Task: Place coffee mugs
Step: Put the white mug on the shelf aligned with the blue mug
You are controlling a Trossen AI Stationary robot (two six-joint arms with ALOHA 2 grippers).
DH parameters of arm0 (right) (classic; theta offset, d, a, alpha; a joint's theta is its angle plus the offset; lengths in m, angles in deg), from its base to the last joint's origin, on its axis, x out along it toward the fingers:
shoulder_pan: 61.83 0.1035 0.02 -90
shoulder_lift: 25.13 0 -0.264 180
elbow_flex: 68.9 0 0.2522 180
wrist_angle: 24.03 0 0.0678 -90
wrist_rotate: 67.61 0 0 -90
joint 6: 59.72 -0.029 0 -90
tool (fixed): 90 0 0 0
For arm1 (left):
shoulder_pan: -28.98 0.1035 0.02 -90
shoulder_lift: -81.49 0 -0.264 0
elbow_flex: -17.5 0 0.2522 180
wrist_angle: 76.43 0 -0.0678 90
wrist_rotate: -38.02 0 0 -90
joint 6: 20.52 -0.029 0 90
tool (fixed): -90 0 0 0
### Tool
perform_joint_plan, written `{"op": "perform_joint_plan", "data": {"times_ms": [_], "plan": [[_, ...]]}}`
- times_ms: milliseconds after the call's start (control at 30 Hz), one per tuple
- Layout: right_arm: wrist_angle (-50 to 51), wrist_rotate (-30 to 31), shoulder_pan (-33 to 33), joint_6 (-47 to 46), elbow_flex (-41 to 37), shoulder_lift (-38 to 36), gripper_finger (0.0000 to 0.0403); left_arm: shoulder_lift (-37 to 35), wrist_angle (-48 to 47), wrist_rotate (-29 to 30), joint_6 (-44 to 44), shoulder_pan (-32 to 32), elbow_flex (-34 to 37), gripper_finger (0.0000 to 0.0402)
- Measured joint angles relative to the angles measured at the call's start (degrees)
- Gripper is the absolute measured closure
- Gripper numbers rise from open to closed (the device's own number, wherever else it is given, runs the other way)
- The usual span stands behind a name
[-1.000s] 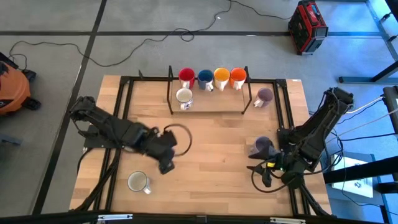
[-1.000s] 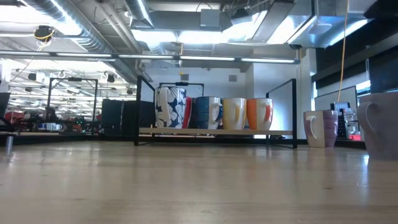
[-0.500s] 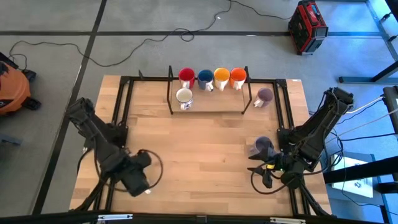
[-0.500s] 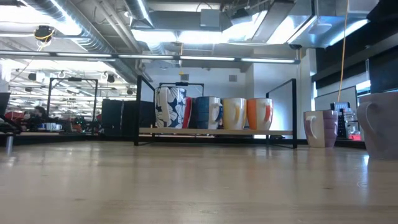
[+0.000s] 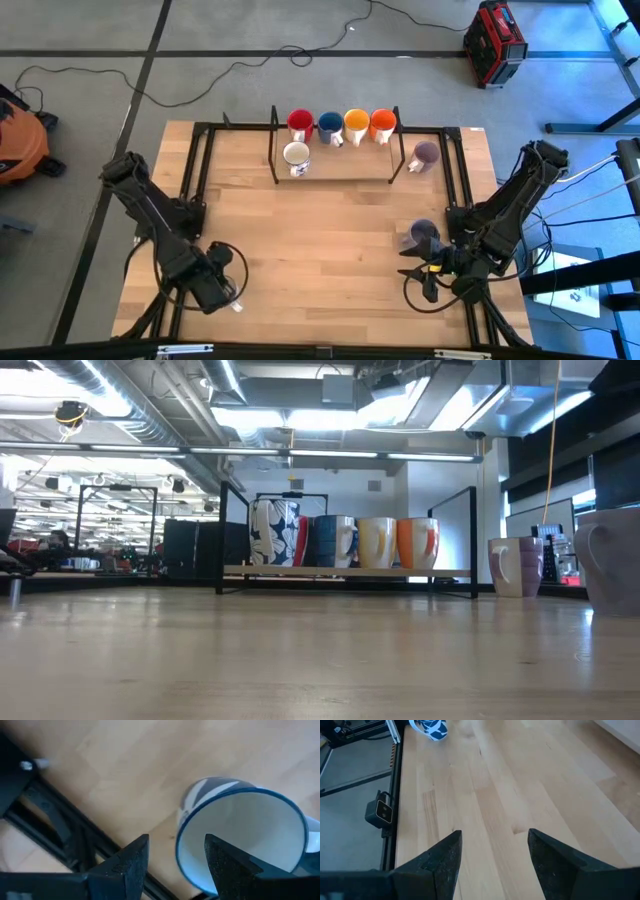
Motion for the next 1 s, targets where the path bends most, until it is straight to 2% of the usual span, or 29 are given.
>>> {"op": "perform_joint_plan", "data": {"times_ms": [200, 300, 400, 533, 600, 667, 867, 1000], "plan": [[-0.1, 0.0, 0.0, -0.1, 0.0, 0.0, 0.0189, 0.0, 7.5, 0.0, -1.4, 0.1, 4.9, 0.0216], [-0.1, 0.1, 0.0, -0.2, 0.0, 0.0, 0.0189, 0.0, 11.0, 0.0, -2.2, 0.5, 7.1, 0.0229], [0.0, 1.5, 0.0, -0.2, 0.0, 0.0, 0.0189, 0.0, 13.7, 0.0, -3.6, 0.5, 9.1, 0.0260], [0.1, 2.2, 0.0, 0.2, 0.0, 0.0, 0.0189, 0.0, 14.4, -0.1, -8.4, 1.3, 9.6, 0.0324], [0.1, 2.1, 0.0, 0.2, 0.0, 0.0, 0.0189, 0.0, 14.5, 0.2, -12.1, 2.3, 8.8, 0.0364], [0.1, 2.1, 0.0, 0.3, 0.0, 0.0, 0.0189, 0.0, 14.8, 0.7, -16.2, 3.6, 8.1, 0.0385], [0.3, 2.1, 0.0, 0.4, 0.0, 0.0, 0.0189, 0.1, 13.3, 0.5, -28.9, 11.3, 2.6, 0.0381], [0.3, 2.3, 0.0, 0.8, 0.0, 0.0, 0.0189, 0.1, 10.5, 3.4, -39.1, 18.1, -3.8, 0.0385]]}}
